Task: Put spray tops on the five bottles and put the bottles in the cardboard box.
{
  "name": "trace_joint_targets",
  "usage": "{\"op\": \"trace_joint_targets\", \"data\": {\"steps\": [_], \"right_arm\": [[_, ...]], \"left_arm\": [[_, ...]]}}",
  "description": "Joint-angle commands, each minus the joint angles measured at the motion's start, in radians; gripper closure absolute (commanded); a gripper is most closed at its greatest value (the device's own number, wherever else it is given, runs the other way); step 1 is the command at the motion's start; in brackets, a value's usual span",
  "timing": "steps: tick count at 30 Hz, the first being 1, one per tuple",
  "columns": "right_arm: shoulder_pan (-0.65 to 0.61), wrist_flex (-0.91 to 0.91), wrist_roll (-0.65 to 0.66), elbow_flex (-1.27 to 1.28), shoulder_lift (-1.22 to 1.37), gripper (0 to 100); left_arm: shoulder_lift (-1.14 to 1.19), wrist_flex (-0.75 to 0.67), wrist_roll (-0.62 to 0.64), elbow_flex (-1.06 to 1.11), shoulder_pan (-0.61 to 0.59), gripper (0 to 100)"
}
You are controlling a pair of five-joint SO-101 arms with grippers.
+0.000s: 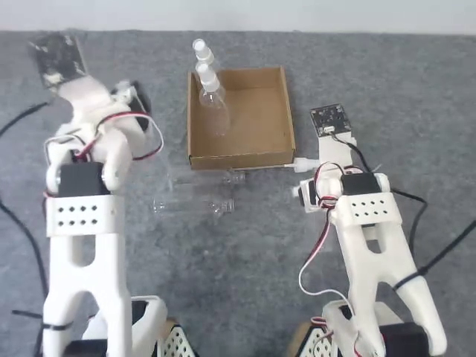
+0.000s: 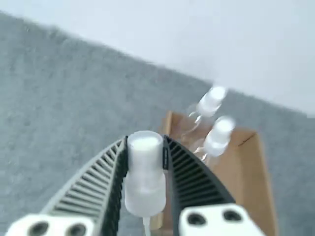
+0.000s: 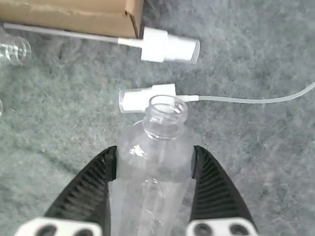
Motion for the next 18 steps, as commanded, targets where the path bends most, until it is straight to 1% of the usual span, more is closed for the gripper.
{"op": "trace_joint_targets", "data": {"steps": [1, 5, 7, 12, 15, 18], "right_arm": [[-0.025, -0.019, -0.018, -0.014, -0.054, 99.0], [-0.094, -0.005, -0.021, -0.011, -0.065, 99.1], [-0.11, 0.01, -0.023, 0.003, -0.107, 99.1], [-0.116, -0.002, -0.018, 0.103, -0.321, 99.1], [-0.119, -0.038, -0.015, 0.169, -0.45, 99.1], [-0.153, -0.05, -0.014, 0.21, -0.532, 99.1]], "left_arm": [[-0.052, -0.034, 0.044, -0.139, 0.041, 99], [-0.052, -0.04, 0.091, -0.159, 0.068, 99], [-0.055, -0.041, 0.114, -0.182, 0.086, 99], [-0.147, -0.034, 0.181, -0.193, 0.135, 99], [-0.239, -0.029, 0.184, -0.159, 0.175, 99], [-0.311, -0.032, 0.183, -0.134, 0.218, 99]]}}
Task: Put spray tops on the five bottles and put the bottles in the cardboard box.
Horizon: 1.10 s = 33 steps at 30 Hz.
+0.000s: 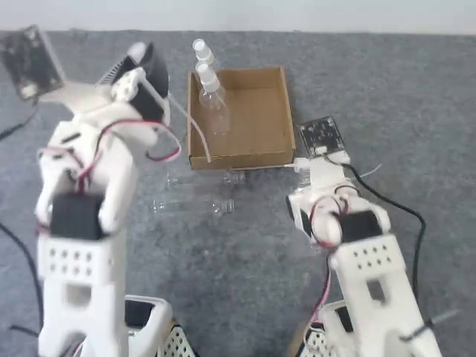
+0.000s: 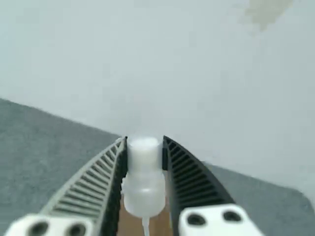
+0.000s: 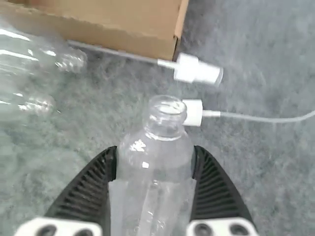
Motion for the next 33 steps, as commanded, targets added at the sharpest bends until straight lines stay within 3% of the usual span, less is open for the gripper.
{"op": "trace_joint_targets", "data": {"steps": [1, 15, 25, 33], "right_arm": [[-0.039, -0.022, -0.003, 0.009, -0.12, 99.1], [-0.12, -0.022, 0.0, 0.101, -0.32, 99.1], [-0.213, -0.13, 0.143, 0.299, -0.598, 99.1], [-0.274, -0.168, 0.215, 0.427, -0.799, 99.1]], "left_arm": [[-0.138, -0.032, 0.011, 0.002, 0.057, 99], [-0.39, -0.02, 0.014, 0.119, 0.064, 99], [-0.425, -0.092, 0.015, 0.216, 0.071, 99], [-0.425, -0.104, 0.086, 0.243, 0.087, 99]]}}
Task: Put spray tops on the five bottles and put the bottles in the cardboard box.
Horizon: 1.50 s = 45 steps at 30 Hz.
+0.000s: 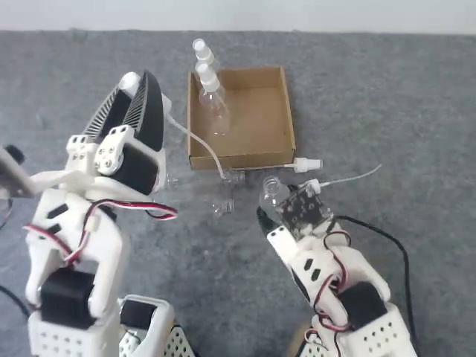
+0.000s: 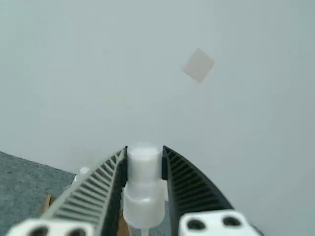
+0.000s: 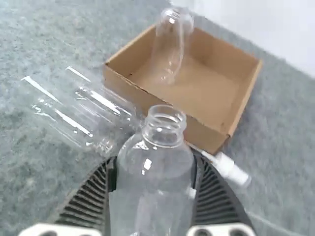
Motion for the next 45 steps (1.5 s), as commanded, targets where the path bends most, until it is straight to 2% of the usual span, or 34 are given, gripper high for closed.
{"op": "trace_joint_targets", "data": {"steps": [1, 6, 15, 23, 30, 38, 45], "right_arm": [[-0.03, -0.031, 0.043, 0.02, -0.091, 99.1], [-0.051, -0.028, 0.075, 0.083, -0.203, 99.1], [-0.053, -0.03, 0.086, 0.092, -0.205, 98.9], [-0.053, -0.03, 0.083, 0.089, -0.205, 99.1], [-0.053, -0.03, 0.083, 0.087, -0.205, 99.1], [-0.053, -0.03, 0.083, 0.087, -0.205, 99.1], [-0.053, -0.03, 0.083, 0.087, -0.205, 99.1]], "left_arm": [[-0.017, -0.035, 0.02, -0.008, 0.037, 99], [-0.017, -0.035, 0.015, -0.004, 0.101, 99], [-0.009, -0.044, 0.015, 0.025, 0.129, 99], [-0.015, -0.209, -0.06, 0.188, 0.242, 99], [-0.011, -0.227, -0.063, 0.185, 0.245, 99], [-0.009, -0.301, -0.066, 0.26, 0.241, 99], [-0.015, -0.305, -0.092, 0.315, 0.247, 99]]}}
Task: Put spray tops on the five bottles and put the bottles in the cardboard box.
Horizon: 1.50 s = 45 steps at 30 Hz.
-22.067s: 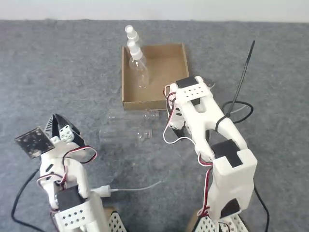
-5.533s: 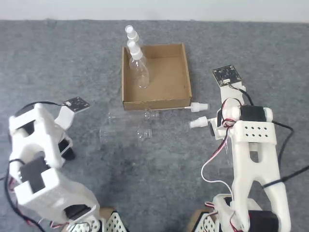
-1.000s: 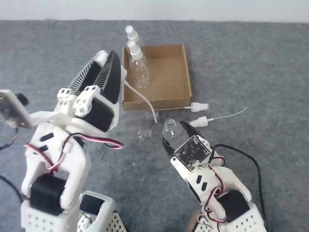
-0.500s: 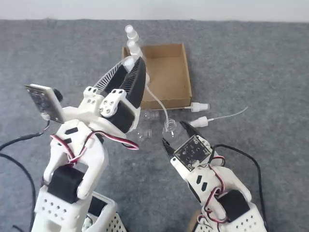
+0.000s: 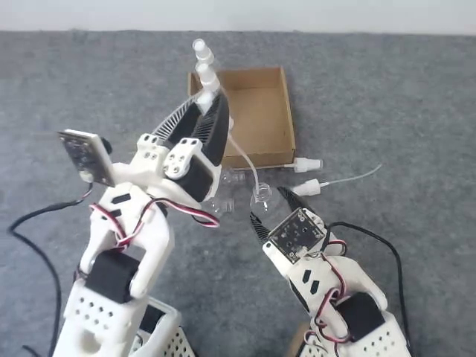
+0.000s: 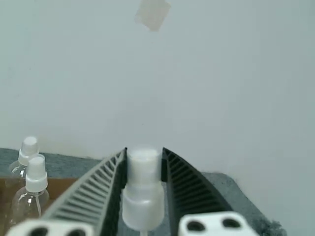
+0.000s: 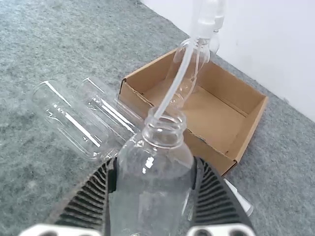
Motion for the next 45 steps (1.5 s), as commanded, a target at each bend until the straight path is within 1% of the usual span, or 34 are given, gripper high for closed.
{"op": "trace_joint_targets", "data": {"steps": [1, 3, 7, 12, 15, 21, 25, 29, 36, 40, 45], "right_arm": [[-0.008, -0.024, 0.009, -0.02, -0.016, 99.1], [-0.008, -0.024, 0.009, -0.02, -0.016, 99.1], [-0.007, -0.024, 0.009, -0.02, -0.016, 99.1], [-0.005, -0.024, 0.009, -0.02, -0.016, 99.1], [-0.002, -0.024, 0.009, -0.021, -0.016, 99.1], [-0.001, -0.013, 0.009, -0.044, -0.016, 99.1], [0.001, -0.013, 0.011, -0.041, -0.016, 99.1], [0.054, -0.016, 0.009, -0.044, -0.016, 99.1], [0.071, -0.021, 0.008, -0.046, -0.016, 99.1], [0.074, -0.021, 0.008, -0.046, -0.016, 99.1], [0.074, -0.021, 0.009, -0.048, -0.016, 99.1]], "left_arm": [[-0.012, -0.031, -0.012, 0.013, 0.006, 99], [-0.012, -0.028, -0.012, 0.025, 0.015, 99], [-0.012, -0.026, -0.015, 0.053, 0.071, 99], [-0.012, -0.026, -0.103, 0.093, 0.161, 99], [-0.012, -0.026, -0.112, 0.108, 0.19, 99], [-0.012, -0.028, -0.114, 0.139, 0.19, 99], [-0.012, -0.032, -0.172, 0.174, 0.193, 99], [-0.008, -0.026, -0.173, 0.18, 0.195, 99], [-0.006, -0.034, -0.195, 0.226, 0.279, 99], [-0.006, -0.034, -0.261, 0.232, 0.285, 99], [-0.005, -0.034, -0.261, 0.232, 0.285, 99]]}}
